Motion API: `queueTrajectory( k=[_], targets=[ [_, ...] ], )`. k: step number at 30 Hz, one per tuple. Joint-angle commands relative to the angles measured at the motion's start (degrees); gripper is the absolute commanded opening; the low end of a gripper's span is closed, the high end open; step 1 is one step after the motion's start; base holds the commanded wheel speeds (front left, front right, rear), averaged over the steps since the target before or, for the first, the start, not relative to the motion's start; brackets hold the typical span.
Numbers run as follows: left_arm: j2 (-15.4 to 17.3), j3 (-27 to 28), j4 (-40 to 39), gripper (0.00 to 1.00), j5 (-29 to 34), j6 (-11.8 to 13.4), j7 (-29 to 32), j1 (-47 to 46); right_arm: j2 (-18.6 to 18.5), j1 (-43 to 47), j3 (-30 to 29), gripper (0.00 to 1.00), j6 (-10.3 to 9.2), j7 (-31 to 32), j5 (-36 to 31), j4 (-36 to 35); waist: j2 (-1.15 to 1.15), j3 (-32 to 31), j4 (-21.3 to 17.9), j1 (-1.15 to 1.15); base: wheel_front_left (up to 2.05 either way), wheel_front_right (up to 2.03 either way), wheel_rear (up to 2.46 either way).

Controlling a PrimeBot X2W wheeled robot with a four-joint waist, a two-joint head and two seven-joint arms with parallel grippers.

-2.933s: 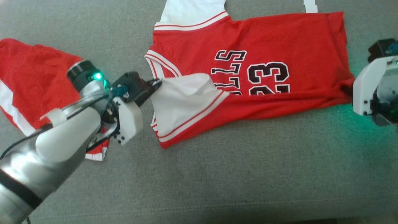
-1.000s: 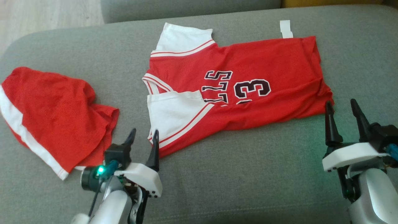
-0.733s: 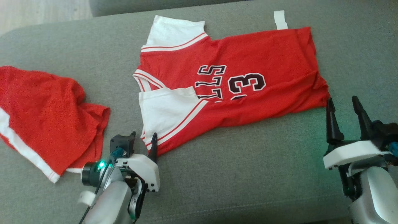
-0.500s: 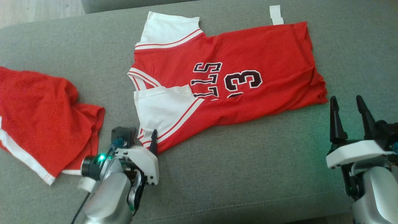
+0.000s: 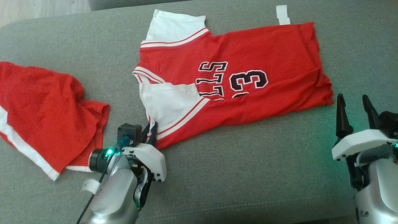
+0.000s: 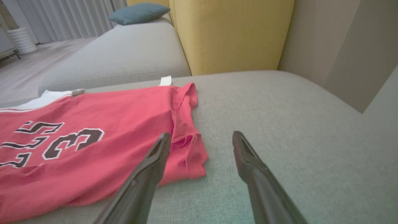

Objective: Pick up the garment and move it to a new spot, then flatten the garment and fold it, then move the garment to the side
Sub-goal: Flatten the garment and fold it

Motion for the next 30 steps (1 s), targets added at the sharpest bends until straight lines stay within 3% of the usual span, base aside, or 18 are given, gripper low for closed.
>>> queueTrajectory(
  k=[1, 10, 21, 29, 30],
  targets=[
    [0.66, 1.54, -2.11, 0.0, 0.04, 0.5, -1.22, -2.25, 0.07, -2.11, 0.65, 1.0, -0.04, 0.47, -0.03, -0.99, 0.0, 0.13, 0.35, 0.0, 0.0, 0.0, 0.0],
    [1.6, 1.32, -10.57, 0.0, 2.91, 2.27, -5.27, -3.9, 1.6, -8.46, -5.17, 1.0, -0.04, 7.56, -0.41, 9.92, 0.0, 1.25, 2.87, 0.0, 0.0, 0.0, 0.0],
    [2.82, 2.51, -18.24, 0.0, 5.39, 4.62, -5.57, -1.95, 1.21, -14.68, -9.22, 1.0, -0.04, 8.42, -4.75, 21.14, 0.0, 2.47, 4.91, 0.0, 0.0, 0.0, 0.0],
    [2.83, 3.11, -19.07, 0.0, 6.03, 5.06, -5.58, -0.94, 1.25, -17.11, -8.87, 1.0, -0.04, 7.23, -5.58, 26.61, 0.0, 2.56, 5.07, 0.0, 0.0, 0.0, 0.0],
    [2.81, 2.99, -18.6, 0.0, 6.0, 4.93, -5.58, -0.86, 1.23, -17.41, -8.7, 0.43, -0.04, 6.99, -5.29, 27.0, 0.0, 2.51, 4.99, 0.0, 0.0, 0.0, 0.0]
  ],
)
